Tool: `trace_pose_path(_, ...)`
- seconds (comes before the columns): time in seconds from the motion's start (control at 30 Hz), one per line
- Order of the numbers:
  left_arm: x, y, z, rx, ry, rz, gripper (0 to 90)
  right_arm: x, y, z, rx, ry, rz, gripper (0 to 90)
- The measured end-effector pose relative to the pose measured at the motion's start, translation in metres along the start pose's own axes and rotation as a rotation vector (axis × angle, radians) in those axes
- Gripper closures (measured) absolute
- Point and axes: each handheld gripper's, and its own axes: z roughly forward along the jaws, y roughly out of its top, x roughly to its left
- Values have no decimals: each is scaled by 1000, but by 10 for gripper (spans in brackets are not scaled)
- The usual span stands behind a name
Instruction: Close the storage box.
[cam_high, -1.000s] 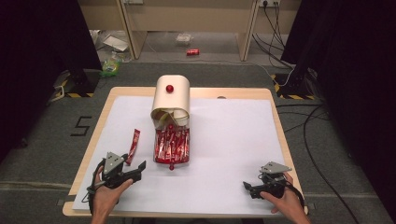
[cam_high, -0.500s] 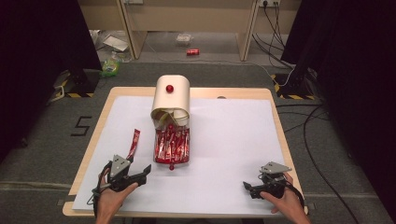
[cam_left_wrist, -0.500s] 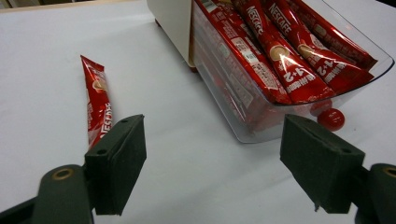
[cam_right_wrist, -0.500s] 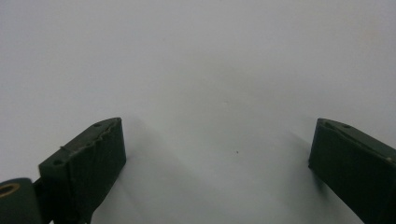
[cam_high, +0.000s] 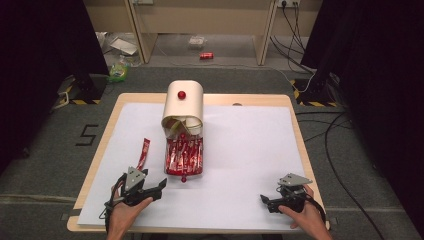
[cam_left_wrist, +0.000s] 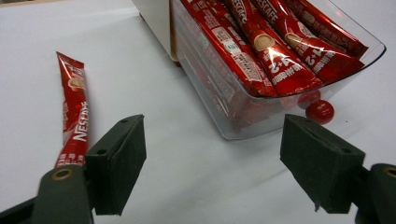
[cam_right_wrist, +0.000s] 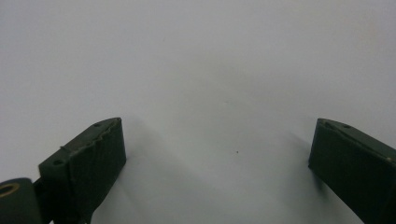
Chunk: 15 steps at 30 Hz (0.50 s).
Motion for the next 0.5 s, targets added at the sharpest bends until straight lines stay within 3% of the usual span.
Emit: trace_pose_path(0.5,-4,3,14,10,0,13,220,0,0,0,0,0,0,44)
